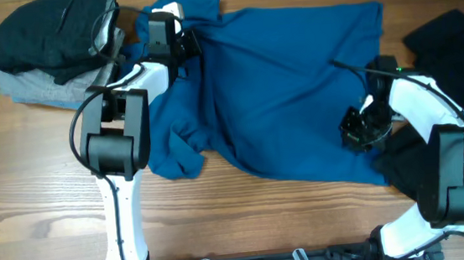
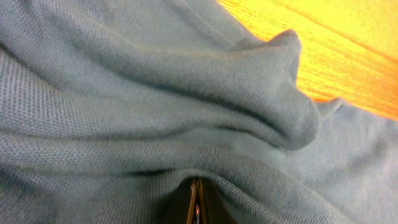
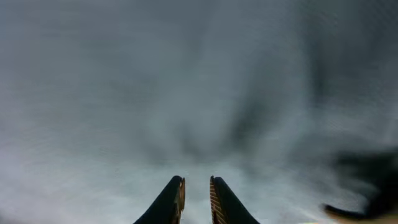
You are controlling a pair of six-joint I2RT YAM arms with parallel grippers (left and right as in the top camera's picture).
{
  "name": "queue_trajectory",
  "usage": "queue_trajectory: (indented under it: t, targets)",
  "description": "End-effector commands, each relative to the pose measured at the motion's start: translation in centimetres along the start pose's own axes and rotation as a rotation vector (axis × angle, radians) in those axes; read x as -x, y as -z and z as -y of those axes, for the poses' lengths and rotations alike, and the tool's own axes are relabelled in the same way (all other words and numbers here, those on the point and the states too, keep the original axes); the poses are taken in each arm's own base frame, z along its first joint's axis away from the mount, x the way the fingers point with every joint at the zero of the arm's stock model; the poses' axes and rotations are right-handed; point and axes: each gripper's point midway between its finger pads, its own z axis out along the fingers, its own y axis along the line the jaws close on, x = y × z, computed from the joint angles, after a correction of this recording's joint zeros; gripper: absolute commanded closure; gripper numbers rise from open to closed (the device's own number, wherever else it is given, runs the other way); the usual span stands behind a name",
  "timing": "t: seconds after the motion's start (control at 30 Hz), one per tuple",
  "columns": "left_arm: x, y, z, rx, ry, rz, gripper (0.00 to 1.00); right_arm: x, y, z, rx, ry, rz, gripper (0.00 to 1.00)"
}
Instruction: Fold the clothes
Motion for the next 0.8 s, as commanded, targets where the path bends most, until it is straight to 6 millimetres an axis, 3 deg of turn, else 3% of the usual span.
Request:
queue_trajectory:
  t: [0.0, 0.03, 0.07, 0.1, 0.2, 0.27, 0.3, 0.33, 0.4, 0.47, 0.53, 0.57, 0.6, 0.67, 0.77]
  targets:
    - [-0.8, -0.4, -0.8, 0.048, -0.029, -0.085, 0.89, 0.0, -1.1, 3.9, -0.186, -0.157, 0.041, 0.84]
    - [-0.5, 0.1, -0.6, 0.057, -0.066, -0.111, 0.85, 0.1, -1.2, 4.5, -0.199, -0.179, 0.044, 0.87]
    - [0.2, 1.4, 0.0, 0.071, -0.138, -0.149, 0.72, 1.1, -1.0, 6.1, -0.246, -0.21, 0.09, 0.92]
    - [0.9, 2.3, 0.4, 0.08, -0.18, -0.161, 0.69, 1.6, -0.7, 7.2, -0.28, -0.231, 0.11, 0.96]
    - [3.9, 6.6, 2.0, 0.122, -0.275, -0.177, 0.44, 2.6, -0.5, 9.9, -0.248, -0.307, 0.098, 0.96]
    - [4.6, 9.2, 2.8, 0.131, -0.266, -0.201, 0.34, 2.9, -0.2, 11.3, -0.227, -0.329, 0.08, 0.96]
    - [4.8, 11.1, 3.3, 0.139, -0.26, -0.222, 0.21, 3.2, 0.1, 10.7, -0.162, -0.3, 0.06, 0.96]
    - [4.8, 12.7, 3.4, 0.147, -0.252, -0.242, 0.12, 4.1, 0.7, 8.8, -0.035, -0.175, 0.057, 0.95]
    - [4.6, 16.6, 3.3, 0.18, -0.225, -0.3, 0.11, 5.8, 3.9, 4.3, 0.213, 0.054, 0.114, 0.8]
    - [3.6, 19.6, 2.0, 0.228, -0.187, -0.374, 0.15, 7.3, 8.4, 1.7, 0.344, 0.152, 0.229, 0.72]
    - [0.4, 22.1, -0.4, 0.291, -0.112, -0.533, 0.3, 8.7, 12.4, -0.5, 0.462, 0.184, 0.352, 0.68]
    - [-1.8, 23.3, -1.7, 0.323, -0.07, -0.631, 0.41, 9.2, 13.4, -1.3, 0.513, 0.181, 0.39, 0.66]
    - [-3.0, 24.0, -2.3, 0.34, -0.045, -0.678, 0.46, 9.5, 13.6, -1.7, 0.527, 0.187, 0.403, 0.66]
    - [-6.6, 25.9, -4.6, 0.43, 0.105, -0.801, 0.37, 9.6, 13.5, -2.2, 0.53, 0.205, 0.405, 0.66]
    - [-11.1, 27.3, -6.9, 0.501, 0.3, -0.906, 0.41, 8.8, 13.1, -3.7, 0.524, 0.252, 0.389, 0.64]
